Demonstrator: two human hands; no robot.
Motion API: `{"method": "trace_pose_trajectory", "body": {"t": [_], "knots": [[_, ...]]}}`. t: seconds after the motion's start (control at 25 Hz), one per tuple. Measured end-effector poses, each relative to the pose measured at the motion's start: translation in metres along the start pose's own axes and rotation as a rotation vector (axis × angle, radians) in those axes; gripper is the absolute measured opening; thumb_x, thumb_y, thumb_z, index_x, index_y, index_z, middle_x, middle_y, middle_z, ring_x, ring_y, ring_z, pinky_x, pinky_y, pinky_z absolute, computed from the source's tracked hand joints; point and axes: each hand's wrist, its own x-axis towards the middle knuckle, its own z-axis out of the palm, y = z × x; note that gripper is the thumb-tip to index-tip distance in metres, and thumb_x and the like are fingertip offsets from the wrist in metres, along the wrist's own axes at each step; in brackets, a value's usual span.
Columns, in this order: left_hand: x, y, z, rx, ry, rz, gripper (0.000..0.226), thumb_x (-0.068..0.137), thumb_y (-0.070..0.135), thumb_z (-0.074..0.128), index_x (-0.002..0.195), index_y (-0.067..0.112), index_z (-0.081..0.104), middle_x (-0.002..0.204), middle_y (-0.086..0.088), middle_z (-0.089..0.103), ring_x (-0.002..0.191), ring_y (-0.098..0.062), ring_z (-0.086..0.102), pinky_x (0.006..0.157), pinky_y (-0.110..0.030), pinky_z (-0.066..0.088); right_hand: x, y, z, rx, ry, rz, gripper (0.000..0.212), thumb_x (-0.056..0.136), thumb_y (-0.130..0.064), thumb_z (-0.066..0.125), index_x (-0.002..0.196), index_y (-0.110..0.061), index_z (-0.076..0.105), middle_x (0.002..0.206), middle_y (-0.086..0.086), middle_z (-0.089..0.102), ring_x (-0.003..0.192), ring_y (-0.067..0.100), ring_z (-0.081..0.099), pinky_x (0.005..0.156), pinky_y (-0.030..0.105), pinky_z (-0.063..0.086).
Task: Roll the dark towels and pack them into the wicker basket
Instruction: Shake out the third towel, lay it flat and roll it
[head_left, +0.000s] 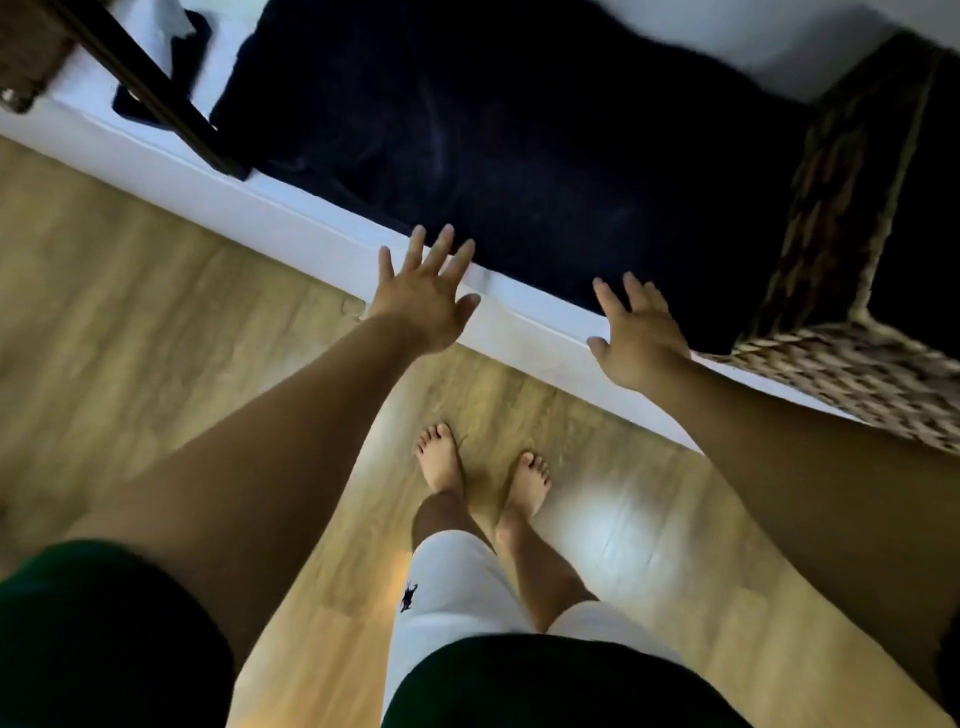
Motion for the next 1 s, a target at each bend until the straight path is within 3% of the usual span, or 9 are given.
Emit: {"method": "trace_pose_trajectory", "body": {"t": [0.12,0.2,0.32,0.44,0.56,0.68,0.84,1.0], "knots": [[0.022,-0.02,0.007,-0.01,0.016,-0.042,0.063,0.104,0.047,0.032,0.159,0.025,0.01,0.167,0.001,0.008,0.15,-0.033,0.014,0.118,-0.056,0.02,0.019,-0.001,-0.003,-0.156,0.194,0.024,0.057,0.104,-0.039,0.039,0.156,-0.026,0.017,0.152,0.012,0.031,0.13,0.038,0.036,0.099,0.046,0.041],[0.026,-0.023,0.006,-0.021,0.146,0.0,0.059,0.102,0.042,0.041,0.155,0.02,0.025,0.161,-0.003,0.025,0.14,-0.035,0.034,0.109,-0.05,0.034,0.029,0.006,-0.011,-0.223,0.232,-0.008,0.054,0.104,-0.042,0.039,0.153,-0.026,0.023,0.144,0.014,0.036,0.123,0.037,0.039,0.096,0.047,0.041],[0.03,-0.013,0.002,-0.291,0.267,0.009,0.051,0.099,0.03,0.053,0.144,0.01,0.045,0.144,-0.009,0.043,0.124,-0.031,0.049,0.103,-0.038,0.043,0.031,0.012,-0.006,-0.398,0.228,-0.078,0.067,0.099,-0.057,0.036,0.154,-0.021,0.02,0.143,0.016,0.036,0.123,0.037,0.039,0.095,0.046,0.04],[0.043,0.002,-0.002,-0.883,0.249,-0.285,0.037,0.093,0.022,0.063,0.128,0.009,0.055,0.124,-0.004,0.053,0.097,-0.016,0.057,0.09,-0.022,0.045,0.032,0.009,-0.011,-0.481,0.201,-0.079,0.06,0.1,-0.04,0.046,0.151,-0.021,0.02,0.139,0.016,0.037,0.123,0.037,0.041,0.094,0.046,0.043],[0.053,0.004,-0.013,-1.737,0.167,-0.705,0.032,0.088,0.013,0.067,0.117,0.004,0.056,0.11,-0.01,0.064,0.085,-0.019,0.067,0.082,-0.029,0.06,0.041,0.007,-0.033,-0.517,0.157,-0.108,0.052,0.092,-0.017,0.055,0.138,-0.018,0.03,0.129,0.015,0.046,0.114,0.034,0.05,0.09,0.043,0.045],[0.052,0.004,-0.02,-1.92,0.093,-0.752,0.031,0.09,0.013,0.07,0.118,0.003,0.059,0.112,-0.013,0.066,0.092,-0.024,0.072,0.078,-0.036,0.062,0.04,0.013,-0.052,-0.337,0.212,-0.064,0.05,0.093,-0.01,0.055,0.14,-0.011,0.041,0.13,0.017,0.049,0.117,0.036,0.051,0.09,0.043,0.048],[0.049,0.032,-0.035,-1.987,-0.052,-0.623,0.034,0.087,0.027,0.076,0.113,0.007,0.064,0.1,-0.011,0.071,0.081,-0.022,0.074,0.075,-0.039,0.063,0.028,0.029,-0.067,0.105,0.489,-0.073,0.034,0.102,-0.012,0.041,0.133,-0.006,0.052,0.123,0.023,0.058,0.104,0.044,0.059,0.083,0.048,0.052],[0.058,0.059,-0.039,-2.114,-0.126,-0.607,0.032,0.089,0.026,0.074,0.112,0.006,0.064,0.1,-0.013,0.071,0.085,-0.025,0.074,0.076,-0.039,0.063,0.022,0.034,-0.067,0.157,0.332,-0.222,0.047,0.101,-0.043,0.049,0.137,-0.013,0.049,0.126,0.02,0.061,0.11,0.043,0.06,0.092,0.046,0.05]]}}
